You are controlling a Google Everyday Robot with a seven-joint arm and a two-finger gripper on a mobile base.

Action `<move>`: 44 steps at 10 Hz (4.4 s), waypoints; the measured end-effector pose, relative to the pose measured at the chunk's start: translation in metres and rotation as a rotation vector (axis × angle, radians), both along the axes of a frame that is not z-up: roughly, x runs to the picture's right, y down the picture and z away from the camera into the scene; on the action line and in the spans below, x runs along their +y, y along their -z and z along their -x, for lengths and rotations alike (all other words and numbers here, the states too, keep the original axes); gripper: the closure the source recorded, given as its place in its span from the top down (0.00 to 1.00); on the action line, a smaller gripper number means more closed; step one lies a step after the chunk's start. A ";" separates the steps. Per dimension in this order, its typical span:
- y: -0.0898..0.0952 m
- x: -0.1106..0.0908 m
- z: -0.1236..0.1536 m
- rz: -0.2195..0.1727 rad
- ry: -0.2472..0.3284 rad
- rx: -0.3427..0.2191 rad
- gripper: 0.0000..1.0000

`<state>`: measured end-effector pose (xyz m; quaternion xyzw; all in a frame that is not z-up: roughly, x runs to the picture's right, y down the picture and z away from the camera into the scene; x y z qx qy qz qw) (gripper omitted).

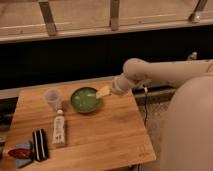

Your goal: Pick up the ceramic bowl

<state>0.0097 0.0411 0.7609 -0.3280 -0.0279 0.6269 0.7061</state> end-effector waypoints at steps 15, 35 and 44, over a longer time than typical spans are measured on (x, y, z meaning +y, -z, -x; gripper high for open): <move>-0.087 0.022 0.053 0.104 -0.036 0.016 0.78; -0.153 0.061 0.073 0.269 -0.035 0.014 0.05; -0.116 0.013 0.043 0.216 -0.207 -0.092 0.00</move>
